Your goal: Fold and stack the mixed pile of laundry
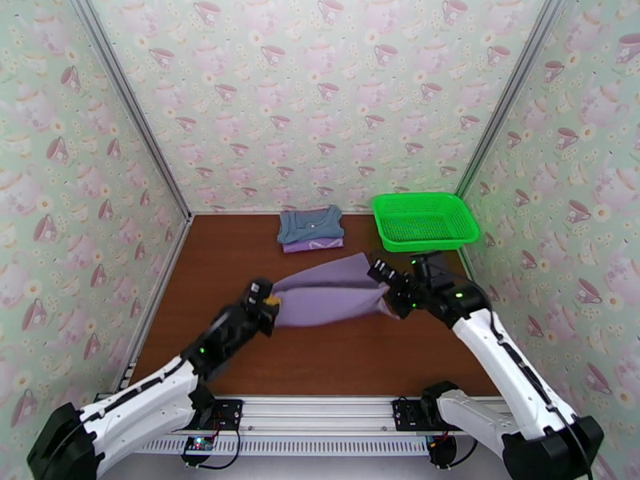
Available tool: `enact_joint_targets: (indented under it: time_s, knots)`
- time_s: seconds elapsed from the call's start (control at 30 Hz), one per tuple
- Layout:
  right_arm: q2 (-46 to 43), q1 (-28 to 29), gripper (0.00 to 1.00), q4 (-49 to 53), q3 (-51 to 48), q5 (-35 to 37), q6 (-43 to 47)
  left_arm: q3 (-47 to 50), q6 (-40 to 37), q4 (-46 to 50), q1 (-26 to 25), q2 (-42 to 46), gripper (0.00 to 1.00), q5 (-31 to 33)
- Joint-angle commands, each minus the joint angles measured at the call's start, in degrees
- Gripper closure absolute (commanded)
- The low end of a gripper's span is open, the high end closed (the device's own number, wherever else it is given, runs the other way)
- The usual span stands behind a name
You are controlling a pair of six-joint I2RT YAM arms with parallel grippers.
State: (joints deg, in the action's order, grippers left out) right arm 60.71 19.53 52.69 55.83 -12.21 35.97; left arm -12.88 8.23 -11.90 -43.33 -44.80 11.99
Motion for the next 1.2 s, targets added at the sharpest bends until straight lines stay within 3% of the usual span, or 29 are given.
enact_joint_targets:
  time_s: [0.0,0.2,0.57,0.83,1.13,1.17]
  knots:
    - [1.04,0.25,1.0,-0.3,1.64,2.48,-2.59,-0.07,8.18,-1.47,-1.57,4.46,1.0,10.83]
    - [10.73,0.25,1.0,-4.69,7.94,7.26,-0.62,-3.79,5.05,3.13,-0.49,4.6,1.0,16.68]
    - [37.07,0.21,1.0,-1.06,25.42,17.51,-2.12,-9.77,2.76,-2.92,8.14,-17.39,1.0,9.72]
    - [45.11,0.25,1.0,-0.52,30.09,18.95,-4.18,-18.01,-1.04,-5.5,11.75,-34.61,1.0,7.41]
    - [51.24,0.23,0.99,-1.4,32.38,22.12,-6.0,-22.51,-1.07,-5.53,12.13,-45.08,1.0,10.22]
    - [51.81,0.18,0.9,-1.87,32.57,22.59,-6.36,-22.98,-1.02,-5.25,12.17,-46.04,1.0,10.66]
